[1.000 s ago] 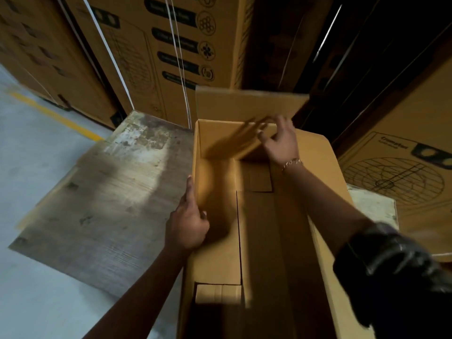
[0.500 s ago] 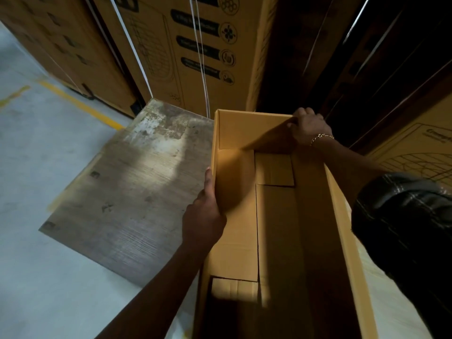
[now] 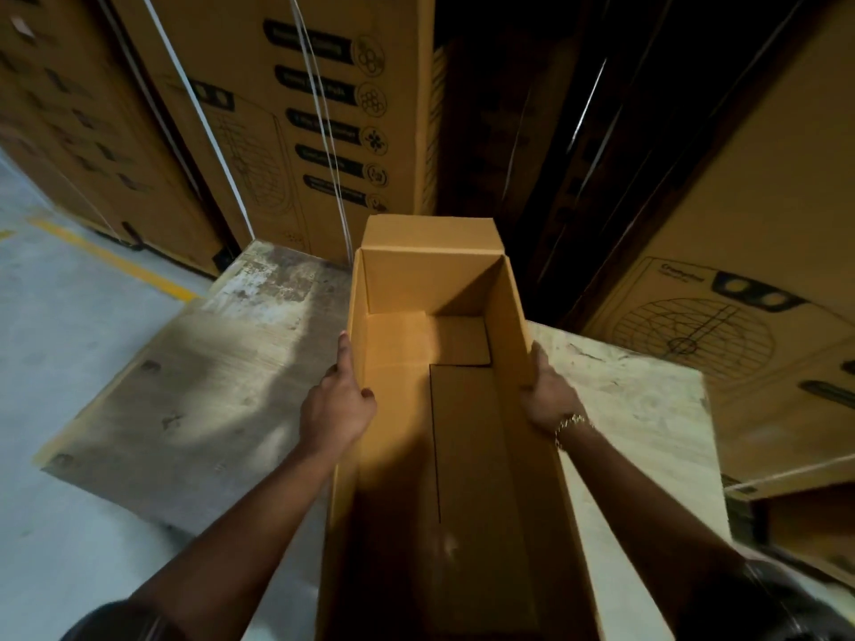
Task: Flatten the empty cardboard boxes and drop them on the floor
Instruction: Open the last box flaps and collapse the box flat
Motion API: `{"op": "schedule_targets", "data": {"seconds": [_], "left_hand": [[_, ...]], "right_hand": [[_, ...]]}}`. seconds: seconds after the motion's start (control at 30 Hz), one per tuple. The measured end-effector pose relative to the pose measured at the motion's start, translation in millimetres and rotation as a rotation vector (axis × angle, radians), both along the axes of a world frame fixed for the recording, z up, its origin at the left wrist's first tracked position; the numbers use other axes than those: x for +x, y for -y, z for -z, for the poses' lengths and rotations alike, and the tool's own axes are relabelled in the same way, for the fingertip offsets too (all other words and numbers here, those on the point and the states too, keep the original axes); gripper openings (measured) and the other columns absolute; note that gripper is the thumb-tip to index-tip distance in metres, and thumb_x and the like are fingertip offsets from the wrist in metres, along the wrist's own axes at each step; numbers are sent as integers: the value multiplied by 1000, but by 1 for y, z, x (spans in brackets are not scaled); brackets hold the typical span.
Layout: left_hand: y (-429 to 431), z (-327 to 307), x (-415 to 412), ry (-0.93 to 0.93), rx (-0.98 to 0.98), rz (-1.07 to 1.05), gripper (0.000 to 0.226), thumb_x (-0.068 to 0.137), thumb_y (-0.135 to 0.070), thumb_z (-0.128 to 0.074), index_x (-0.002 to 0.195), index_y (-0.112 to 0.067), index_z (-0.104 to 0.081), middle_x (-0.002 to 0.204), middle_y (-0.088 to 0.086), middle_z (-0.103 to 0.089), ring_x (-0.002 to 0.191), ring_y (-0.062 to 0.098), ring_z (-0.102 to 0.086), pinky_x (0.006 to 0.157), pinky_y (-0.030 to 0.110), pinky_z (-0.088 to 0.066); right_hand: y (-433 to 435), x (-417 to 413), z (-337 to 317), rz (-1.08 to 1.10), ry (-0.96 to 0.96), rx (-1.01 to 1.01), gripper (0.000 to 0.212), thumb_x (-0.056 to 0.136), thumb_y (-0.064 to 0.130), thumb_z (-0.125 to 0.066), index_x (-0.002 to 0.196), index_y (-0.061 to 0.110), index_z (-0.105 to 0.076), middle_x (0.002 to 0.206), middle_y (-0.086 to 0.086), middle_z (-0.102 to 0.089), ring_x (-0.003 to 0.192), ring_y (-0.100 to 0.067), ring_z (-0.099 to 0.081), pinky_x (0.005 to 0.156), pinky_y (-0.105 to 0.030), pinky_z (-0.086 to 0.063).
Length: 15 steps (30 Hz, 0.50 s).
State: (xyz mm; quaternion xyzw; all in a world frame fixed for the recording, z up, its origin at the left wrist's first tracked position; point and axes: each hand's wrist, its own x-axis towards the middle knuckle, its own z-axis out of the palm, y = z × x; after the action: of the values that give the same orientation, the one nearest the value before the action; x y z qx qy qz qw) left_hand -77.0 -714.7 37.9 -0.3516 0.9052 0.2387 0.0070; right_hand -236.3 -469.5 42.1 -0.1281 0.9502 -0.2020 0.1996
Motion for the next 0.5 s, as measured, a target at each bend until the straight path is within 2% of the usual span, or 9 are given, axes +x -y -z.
{"op": "schedule_targets", "data": {"seconds": [0.1, 0.2, 0.27, 0.37, 0.43, 0.5], "left_hand": [[-11, -8, 19, 67, 85, 0, 92, 94, -44, -55, 155, -29, 12, 150, 11, -43, 115, 36, -59, 88, 42, -51], [-45, -11, 70, 53, 192, -42, 89, 94, -45, -56, 155, -28, 6, 158, 7, -33, 127, 35, -52, 97, 45, -48], [-74, -1, 122, 24, 303, -96, 87, 94, -42, -59, 156, -32, 1, 155, 3, -39, 128, 31, -52, 100, 43, -46], [-112, 11, 190, 15, 410, -222, 87, 90, -39, -65, 155, -39, -7, 149, 3, -48, 127, 30, -54, 105, 40, -43], [-125, 15, 206, 15, 442, -309, 76, 93, -30, -63, 154, -38, -19, 139, 6, -57, 122, 31, -56, 102, 38, -43], [-126, 16, 206, -22, 481, -341, 62, 94, -20, -57, 148, -40, -34, 123, 3, -64, 109, 29, -60, 92, 34, -45]], "right_hand": [[-53, 72, -3, -10, 68, 16, 85, 95, 23, -56, 157, 28, 2, 146, -13, -45, 93, -26, -65, 74, -37, -55], [-102, 141, -6, -44, 155, 22, 88, 95, 22, -56, 156, 29, 7, 153, -9, -38, 98, -21, -63, 77, -30, -55], [-123, 181, -9, -44, 215, 8, 89, 93, 20, -55, 156, 32, 8, 152, -6, -39, 103, -20, -63, 85, -30, -55], [-136, 220, -13, 94, 260, -99, 77, 96, 21, -51, 155, 39, -6, 144, -4, -53, 112, -23, -63, 95, -31, -49], [-139, 232, -16, 140, 256, -141, 64, 99, 25, -47, 154, 41, -18, 129, -2, -65, 100, -20, -68, 89, -30, -52], [-145, 239, -22, 127, 236, -151, 58, 100, 28, -47, 152, 42, -26, 120, 4, -70, 87, -14, -69, 83, -31, -56]]}}
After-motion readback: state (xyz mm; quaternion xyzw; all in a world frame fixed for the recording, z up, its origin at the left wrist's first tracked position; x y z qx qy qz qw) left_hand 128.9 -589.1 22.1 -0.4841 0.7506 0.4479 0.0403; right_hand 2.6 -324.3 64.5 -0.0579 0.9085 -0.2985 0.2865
